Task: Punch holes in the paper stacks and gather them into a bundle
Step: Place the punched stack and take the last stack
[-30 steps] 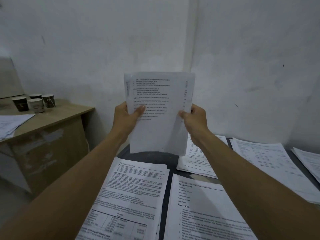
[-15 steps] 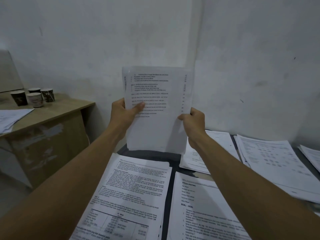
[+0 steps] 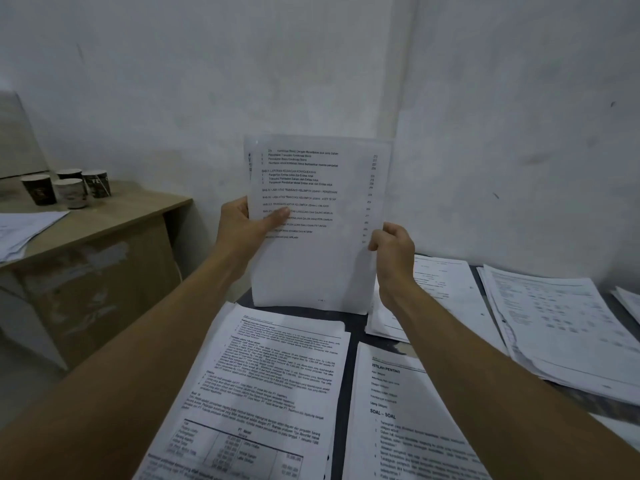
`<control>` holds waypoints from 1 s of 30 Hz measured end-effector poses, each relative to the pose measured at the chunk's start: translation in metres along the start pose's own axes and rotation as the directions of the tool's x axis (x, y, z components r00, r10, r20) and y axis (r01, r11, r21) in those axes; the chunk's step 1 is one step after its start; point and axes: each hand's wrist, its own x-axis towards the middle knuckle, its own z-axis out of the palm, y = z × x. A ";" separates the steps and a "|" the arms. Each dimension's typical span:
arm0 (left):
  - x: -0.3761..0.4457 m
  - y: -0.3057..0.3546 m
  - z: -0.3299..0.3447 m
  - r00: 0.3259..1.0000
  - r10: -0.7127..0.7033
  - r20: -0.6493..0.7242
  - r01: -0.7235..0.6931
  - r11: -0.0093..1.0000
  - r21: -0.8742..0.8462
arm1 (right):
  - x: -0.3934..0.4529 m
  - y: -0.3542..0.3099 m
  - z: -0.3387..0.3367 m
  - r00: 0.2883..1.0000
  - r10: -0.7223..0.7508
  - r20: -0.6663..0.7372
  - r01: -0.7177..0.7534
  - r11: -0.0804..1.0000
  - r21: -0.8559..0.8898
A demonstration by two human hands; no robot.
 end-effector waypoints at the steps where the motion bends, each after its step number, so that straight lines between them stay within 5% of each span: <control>1: 0.000 0.001 0.000 1.000 -0.003 0.002 0.003 1.000 0.001 | -0.001 -0.001 0.003 1.000 0.003 0.031 -0.003 1.000 0.007; 4: -0.001 0.000 0.001 1.000 -0.002 0.006 0.002 1.000 0.001 | -0.007 -0.002 0.013 0.990 -0.022 0.137 0.027 0.999 -0.033; 30: -0.001 -0.011 -0.007 0.999 0.000 0.032 -0.001 0.999 0.032 | 0.007 0.006 0.017 0.994 -0.014 0.111 0.022 0.997 -0.069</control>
